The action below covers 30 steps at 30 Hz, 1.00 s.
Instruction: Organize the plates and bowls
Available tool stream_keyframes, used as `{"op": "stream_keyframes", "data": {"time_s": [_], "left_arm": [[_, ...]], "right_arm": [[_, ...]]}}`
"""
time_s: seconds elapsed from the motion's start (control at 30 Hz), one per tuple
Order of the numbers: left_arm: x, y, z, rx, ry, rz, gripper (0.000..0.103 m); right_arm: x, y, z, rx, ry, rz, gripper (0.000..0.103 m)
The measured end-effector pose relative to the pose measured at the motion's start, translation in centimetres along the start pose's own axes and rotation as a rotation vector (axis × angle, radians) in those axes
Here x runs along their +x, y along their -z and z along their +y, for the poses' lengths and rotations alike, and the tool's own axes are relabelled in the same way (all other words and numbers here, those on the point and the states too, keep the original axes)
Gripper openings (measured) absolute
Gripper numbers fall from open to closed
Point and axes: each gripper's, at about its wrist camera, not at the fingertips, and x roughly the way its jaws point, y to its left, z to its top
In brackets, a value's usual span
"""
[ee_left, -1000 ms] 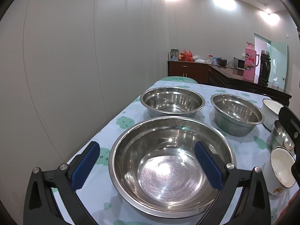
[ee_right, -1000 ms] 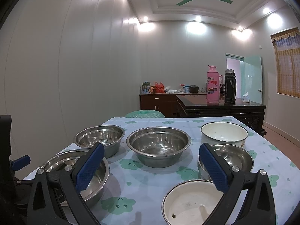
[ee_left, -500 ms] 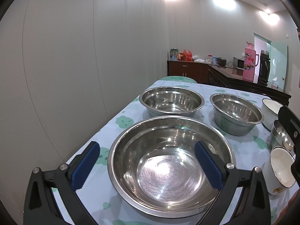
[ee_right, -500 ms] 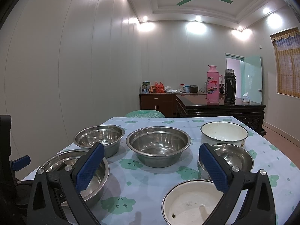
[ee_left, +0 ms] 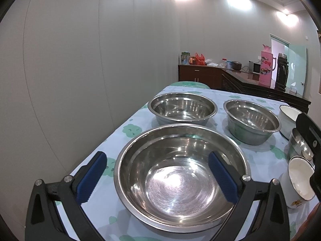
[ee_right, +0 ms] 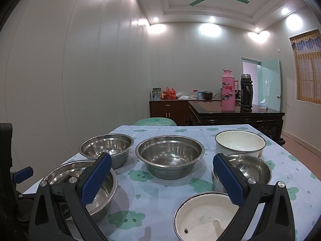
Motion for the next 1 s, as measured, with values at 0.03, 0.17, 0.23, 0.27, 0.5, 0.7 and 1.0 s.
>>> {"op": "stream_keyframes", "data": {"time_s": [0.03, 0.17, 0.23, 0.27, 0.5, 0.7, 1.0], "left_arm": [[0.0, 0.0, 0.0, 0.001, 0.001, 0.006, 0.102], [0.1, -0.2, 0.3, -0.007, 0.012, 0.035, 0.102], [0.1, -0.3, 0.5, -0.011, 0.018, 0.037, 0.102], [0.1, -0.3, 0.6, -0.016, 0.022, 0.032, 0.102], [-0.1, -1.2, 2.7, -0.015, 0.031, 0.0, 0.102], [0.5, -1.8, 7.2, -0.077, 0.037, 0.033, 0.1], [3.8, -2.1, 9.8, -0.096, 0.154, 0.182, 0.058]], "right_arm": [[0.0, 0.0, 0.0, 0.0, -0.001, 0.0, 0.102], [0.1, 0.1, 0.0, 0.001, -0.006, 0.004, 0.102], [0.1, 0.1, 0.1, 0.0, -0.007, 0.005, 0.102], [0.1, 0.1, 0.1, 0.001, -0.008, 0.005, 0.102], [0.6, 0.2, 0.2, 0.014, -0.069, 0.033, 0.102], [1.4, 0.5, 1.5, -0.015, -0.174, 0.109, 0.102], [5.0, 0.3, 3.9, -0.061, -0.367, 0.366, 0.046]]}}
